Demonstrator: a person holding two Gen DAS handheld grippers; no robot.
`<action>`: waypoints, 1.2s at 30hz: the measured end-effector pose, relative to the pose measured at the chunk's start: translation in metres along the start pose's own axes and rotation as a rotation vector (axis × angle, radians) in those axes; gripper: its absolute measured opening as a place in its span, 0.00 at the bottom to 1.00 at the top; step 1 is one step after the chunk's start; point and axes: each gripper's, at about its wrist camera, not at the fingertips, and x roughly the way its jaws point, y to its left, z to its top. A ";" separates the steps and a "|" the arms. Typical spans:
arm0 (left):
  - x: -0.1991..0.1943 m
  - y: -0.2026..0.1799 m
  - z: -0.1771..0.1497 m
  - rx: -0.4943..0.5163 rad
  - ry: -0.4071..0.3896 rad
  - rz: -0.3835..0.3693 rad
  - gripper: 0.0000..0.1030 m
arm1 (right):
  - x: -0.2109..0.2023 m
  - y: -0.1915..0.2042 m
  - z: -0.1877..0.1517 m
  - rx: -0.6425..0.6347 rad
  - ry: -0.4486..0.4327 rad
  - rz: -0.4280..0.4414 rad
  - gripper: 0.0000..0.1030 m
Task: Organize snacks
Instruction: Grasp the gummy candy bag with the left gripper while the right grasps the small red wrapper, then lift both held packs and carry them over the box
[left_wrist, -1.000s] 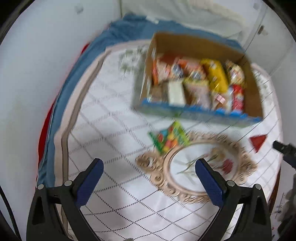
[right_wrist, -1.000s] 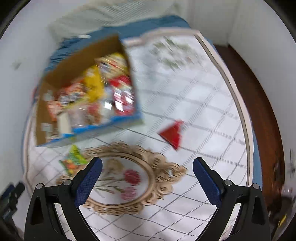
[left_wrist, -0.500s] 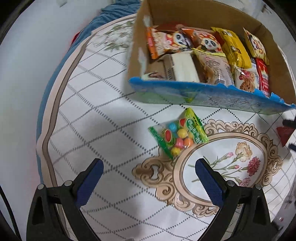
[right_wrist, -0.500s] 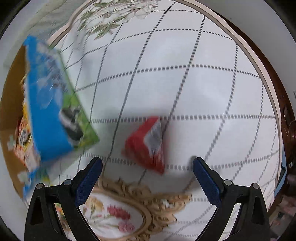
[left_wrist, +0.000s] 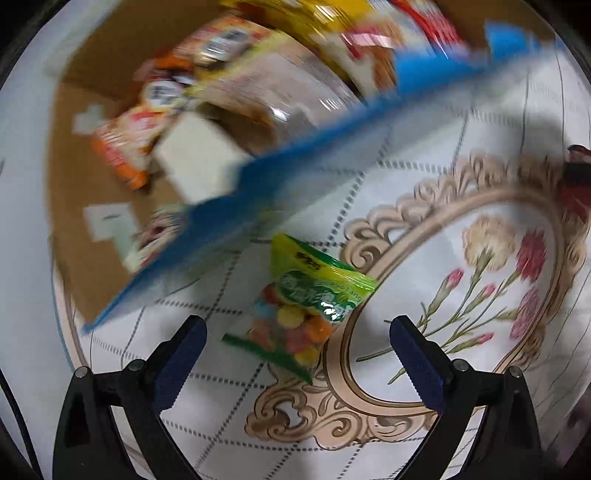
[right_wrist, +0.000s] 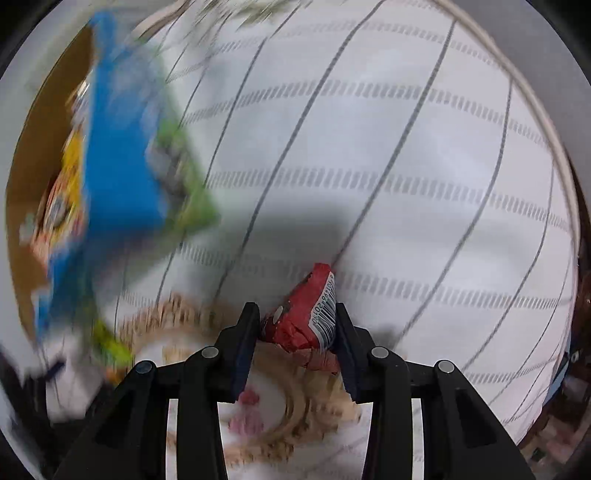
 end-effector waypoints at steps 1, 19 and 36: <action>0.004 -0.002 0.002 0.020 0.011 0.010 0.99 | 0.000 0.000 0.000 0.000 0.000 0.000 0.41; 0.029 -0.001 -0.022 -0.157 0.016 -0.144 0.49 | 0.033 0.034 -0.086 -0.099 0.168 0.036 0.41; 0.060 -0.007 -0.103 -0.502 0.148 -0.377 0.60 | 0.063 0.039 -0.105 -0.109 0.262 0.063 0.61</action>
